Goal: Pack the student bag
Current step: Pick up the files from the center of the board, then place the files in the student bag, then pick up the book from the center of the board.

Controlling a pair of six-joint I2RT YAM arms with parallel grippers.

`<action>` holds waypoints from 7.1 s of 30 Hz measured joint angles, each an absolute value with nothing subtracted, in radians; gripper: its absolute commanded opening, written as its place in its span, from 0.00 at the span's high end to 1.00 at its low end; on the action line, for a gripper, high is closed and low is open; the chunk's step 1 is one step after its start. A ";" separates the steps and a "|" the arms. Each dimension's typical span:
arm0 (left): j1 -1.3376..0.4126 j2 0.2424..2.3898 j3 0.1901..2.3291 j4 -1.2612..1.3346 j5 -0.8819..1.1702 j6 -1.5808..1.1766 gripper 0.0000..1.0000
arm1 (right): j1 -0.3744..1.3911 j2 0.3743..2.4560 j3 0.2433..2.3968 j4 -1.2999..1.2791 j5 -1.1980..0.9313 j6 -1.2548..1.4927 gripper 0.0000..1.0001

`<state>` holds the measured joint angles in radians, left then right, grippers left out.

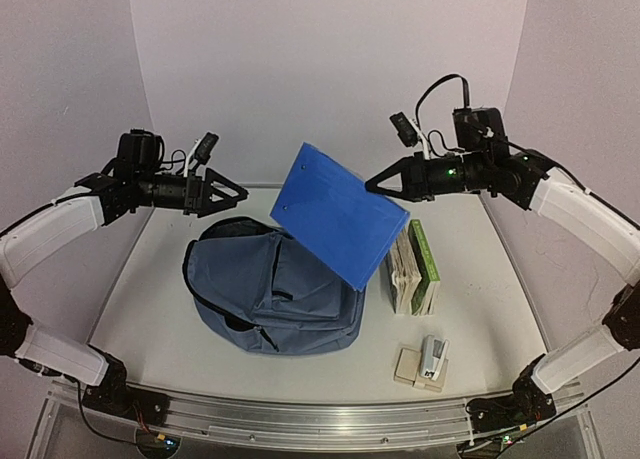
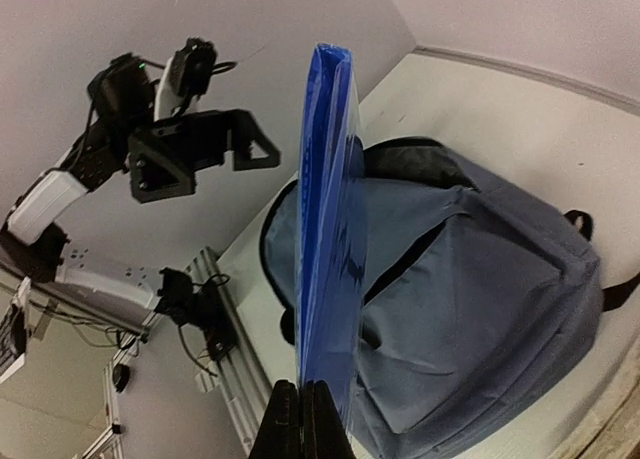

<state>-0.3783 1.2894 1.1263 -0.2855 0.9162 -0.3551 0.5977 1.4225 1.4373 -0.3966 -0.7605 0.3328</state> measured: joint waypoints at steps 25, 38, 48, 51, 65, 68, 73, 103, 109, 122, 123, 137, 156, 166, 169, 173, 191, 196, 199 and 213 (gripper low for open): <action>-0.484 1.377 1.149 -0.306 1.283 -0.278 0.94 | 0.636 1.573 1.436 -0.287 -1.108 0.353 0.98; -0.387 1.307 1.097 -0.307 1.076 -0.403 1.00 | 0.772 1.558 1.415 -0.221 -0.550 0.302 0.09; 0.018 1.265 1.011 -0.171 0.869 -0.683 1.00 | 1.100 1.607 1.422 -0.128 0.019 0.268 0.04; 0.069 1.249 0.992 -0.146 0.856 -0.737 1.00 | 1.176 1.723 1.495 -0.111 0.120 0.258 0.03; 0.115 1.053 0.966 -0.247 0.644 -0.758 1.00 | 1.341 2.285 1.963 -0.131 0.324 0.183 0.04; 0.115 1.008 0.946 -0.270 0.620 -0.757 1.00 | 1.338 2.364 2.048 -0.145 0.324 0.163 0.06; 0.115 0.973 0.924 -0.311 0.602 -0.757 1.00 | 1.335 2.458 2.144 -0.181 0.334 0.132 0.27; 0.118 0.589 0.842 -0.664 0.354 -0.747 1.00 | 1.275 2.141 1.829 -0.024 0.591 0.459 1.00; 0.119 0.653 0.780 -0.577 0.613 -0.763 1.00 | 1.275 2.131 1.822 0.021 0.583 0.465 1.00; 0.117 0.873 0.643 -0.441 0.862 -0.779 1.00 | 1.275 2.131 1.822 0.043 0.539 0.451 1.00; 0.116 0.887 0.624 -0.417 0.874 -0.789 1.00 | 1.275 2.131 1.822 0.045 0.533 0.448 1.00; -0.128 1.183 0.615 -0.116 0.836 -0.864 1.00 | 1.275 2.132 1.823 0.045 0.448 0.430 1.00; -0.337 1.652 0.890 0.027 0.743 -0.821 0.85 | 1.275 2.175 1.853 0.064 0.411 0.442 1.00; -0.342 1.640 0.882 -0.033 0.571 -0.756 0.53 | 1.275 2.177 1.845 0.072 0.459 0.452 0.96; -0.342 1.537 0.873 -0.109 0.498 -0.733 0.39 | 1.275 2.176 1.815 0.088 0.461 0.461 0.74; -0.340 1.315 0.858 -0.224 0.381 -0.709 0.27 | 1.275 2.163 1.752 0.098 0.447 0.463 0.49; -0.266 0.810 0.883 -0.706 0.111 -0.643 0.00 | 1.194 1.593 1.375 -0.066 0.452 0.453 0.14; -0.266 0.881 0.879 -0.681 0.174 -0.636 0.00 | 0.965 1.522 1.259 -0.176 0.426 0.461 0.16; -0.266 0.889 0.869 -0.643 0.216 -0.637 0.00 | 0.824 1.514 1.195 -0.233 0.405 0.460 0.17; -0.266 0.897 0.844 -0.570 0.268 -0.655 0.00 | 0.500 1.493 1.044 -0.296 0.204 0.413 0.30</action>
